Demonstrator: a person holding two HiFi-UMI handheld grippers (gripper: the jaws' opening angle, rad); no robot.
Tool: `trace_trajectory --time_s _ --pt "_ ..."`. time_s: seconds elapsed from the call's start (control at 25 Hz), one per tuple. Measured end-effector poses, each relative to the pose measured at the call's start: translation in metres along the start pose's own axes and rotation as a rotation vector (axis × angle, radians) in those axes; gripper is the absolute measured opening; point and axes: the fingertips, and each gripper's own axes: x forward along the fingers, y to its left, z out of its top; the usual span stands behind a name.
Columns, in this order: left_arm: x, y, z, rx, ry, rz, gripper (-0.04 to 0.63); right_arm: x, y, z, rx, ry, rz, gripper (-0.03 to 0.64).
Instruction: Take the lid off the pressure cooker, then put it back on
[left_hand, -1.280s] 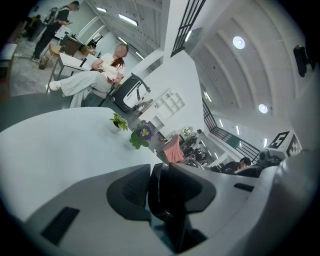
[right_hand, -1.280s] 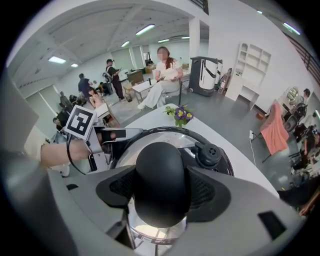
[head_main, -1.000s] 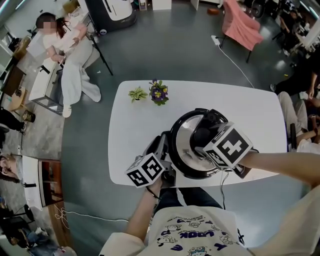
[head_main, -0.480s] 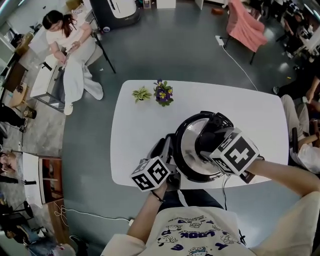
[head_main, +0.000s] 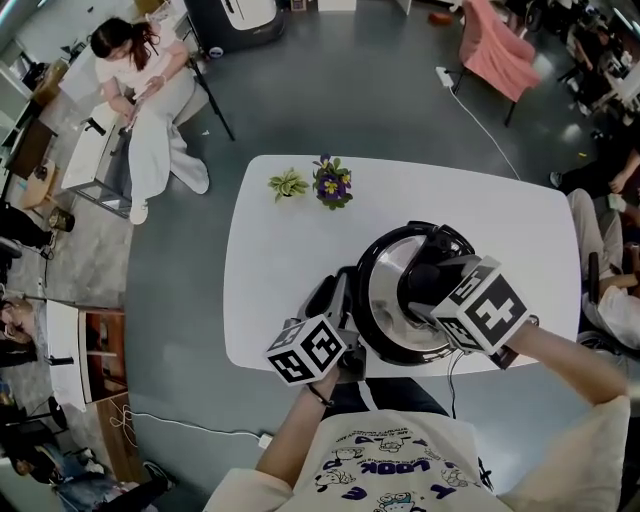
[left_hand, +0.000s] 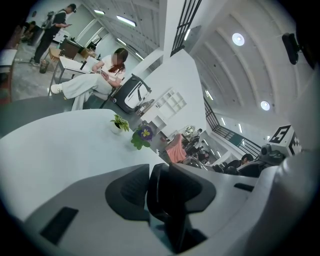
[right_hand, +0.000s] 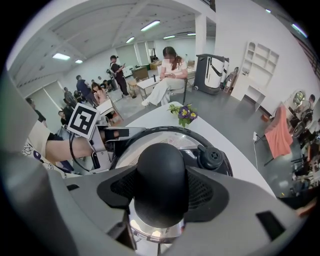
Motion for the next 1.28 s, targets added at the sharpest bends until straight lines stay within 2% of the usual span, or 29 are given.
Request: trace_trajectory --time_s 0.24,0.48,0.8,1.08,1.28 --pt "-0.002 0.000 0.000 0.009 -0.001 -0.002 0.129 -0.009 -0.001 0.004 0.008 -0.005 0.010 0.295" --pt "-0.002 0.000 0.001 0.041 0.007 -0.001 0.130 -0.016 -0.003 0.007 -0.027 -0.017 -0.026 0.295" --pt "-0.007 0.000 0.008 0.059 -0.009 0.004 0.130 -0.021 0.005 0.005 -0.068 -0.027 -0.027 0.295" --pt "-0.016 0.006 0.028 0.090 -0.063 0.025 0.130 -0.025 0.006 0.003 -0.040 -0.049 -0.007 0.295" --pt "-0.019 -0.009 0.042 0.152 -0.095 0.015 0.130 -0.034 -0.002 -0.004 0.009 -0.063 -0.014 0.295"
